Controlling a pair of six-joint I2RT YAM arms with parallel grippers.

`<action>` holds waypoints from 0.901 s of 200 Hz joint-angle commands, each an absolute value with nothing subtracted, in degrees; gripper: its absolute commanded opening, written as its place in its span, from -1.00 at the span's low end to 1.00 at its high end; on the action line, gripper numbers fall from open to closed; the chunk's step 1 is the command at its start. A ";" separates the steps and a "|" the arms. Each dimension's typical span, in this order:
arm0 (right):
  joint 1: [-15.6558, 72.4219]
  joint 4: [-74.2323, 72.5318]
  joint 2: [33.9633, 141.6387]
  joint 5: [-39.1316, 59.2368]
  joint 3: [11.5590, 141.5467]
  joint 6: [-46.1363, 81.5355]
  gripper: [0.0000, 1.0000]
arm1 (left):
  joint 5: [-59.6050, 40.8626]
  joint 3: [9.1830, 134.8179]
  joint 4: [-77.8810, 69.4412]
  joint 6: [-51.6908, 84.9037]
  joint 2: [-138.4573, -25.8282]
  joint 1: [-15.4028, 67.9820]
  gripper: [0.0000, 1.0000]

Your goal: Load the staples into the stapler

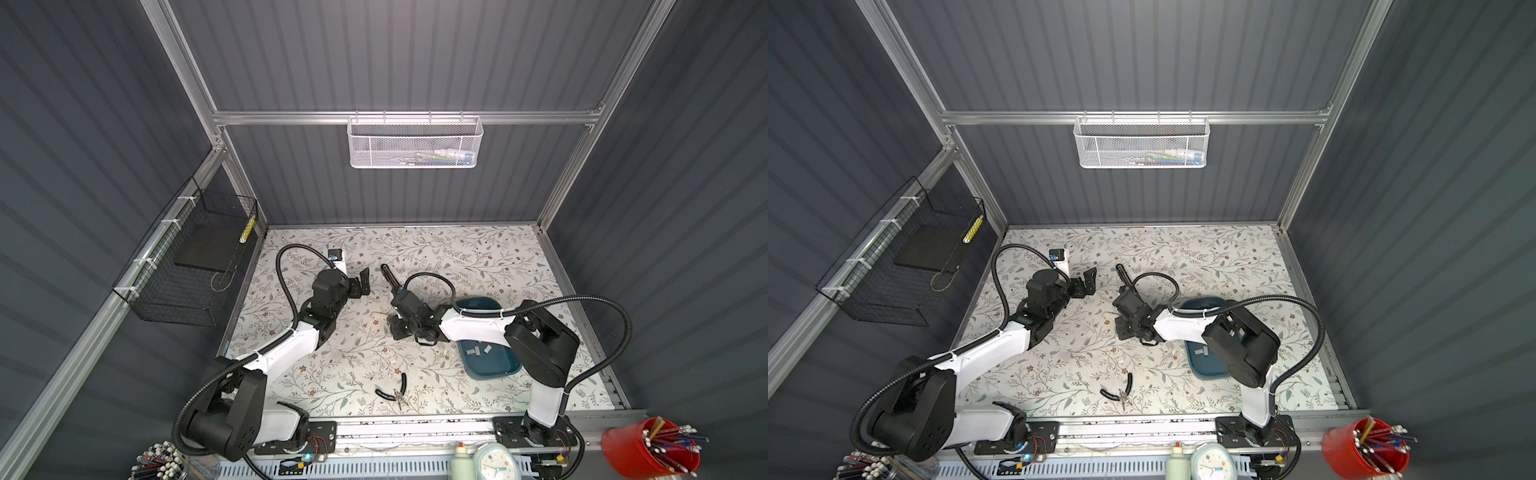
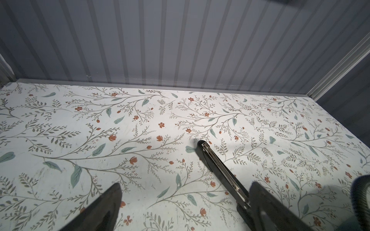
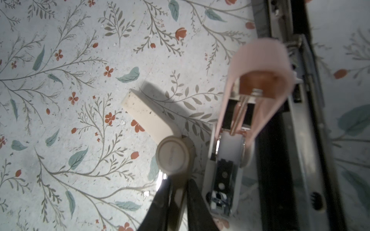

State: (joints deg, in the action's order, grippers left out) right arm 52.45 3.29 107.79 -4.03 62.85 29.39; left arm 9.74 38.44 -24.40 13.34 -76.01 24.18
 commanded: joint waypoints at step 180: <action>53.32 -8.79 111.92 1.75 55.78 46.11 -0.91 | 2.09 28.14 -23.17 24.30 -66.15 23.82 0.98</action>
